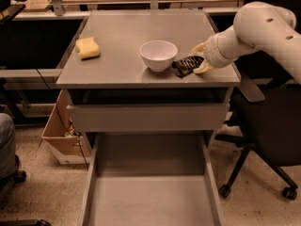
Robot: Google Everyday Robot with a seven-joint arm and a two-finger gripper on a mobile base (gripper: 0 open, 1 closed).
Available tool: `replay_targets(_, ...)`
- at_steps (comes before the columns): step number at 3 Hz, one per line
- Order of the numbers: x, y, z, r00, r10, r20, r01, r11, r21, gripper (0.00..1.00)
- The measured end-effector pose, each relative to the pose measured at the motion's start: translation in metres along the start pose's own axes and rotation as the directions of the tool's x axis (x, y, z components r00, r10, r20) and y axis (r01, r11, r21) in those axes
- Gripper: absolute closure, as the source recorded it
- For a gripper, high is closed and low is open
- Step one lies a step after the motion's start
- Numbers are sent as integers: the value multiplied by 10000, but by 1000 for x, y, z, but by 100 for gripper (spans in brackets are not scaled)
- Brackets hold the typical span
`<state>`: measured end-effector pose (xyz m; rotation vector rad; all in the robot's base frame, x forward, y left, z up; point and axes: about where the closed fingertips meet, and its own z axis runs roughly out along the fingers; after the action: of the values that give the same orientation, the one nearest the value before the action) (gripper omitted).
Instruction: Pick rxbar chocolate from middle drawer and place on counter
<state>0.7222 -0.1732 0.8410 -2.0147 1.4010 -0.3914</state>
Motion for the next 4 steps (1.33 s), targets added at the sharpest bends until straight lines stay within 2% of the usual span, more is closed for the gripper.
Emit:
replay_targets(1, 0, -2, 4, 10000, -23, 57, 23, 10000, 13, 29)
replay_targets(2, -1, -6, 0, 10000, -24, 62, 24, 10000, 13, 6)
replay_targets(3, -2, -11, -6, 10000, -24, 62, 24, 10000, 13, 0)
replay_targets(4, -3, -17, -12, 10000, -24, 61, 24, 10000, 14, 0)
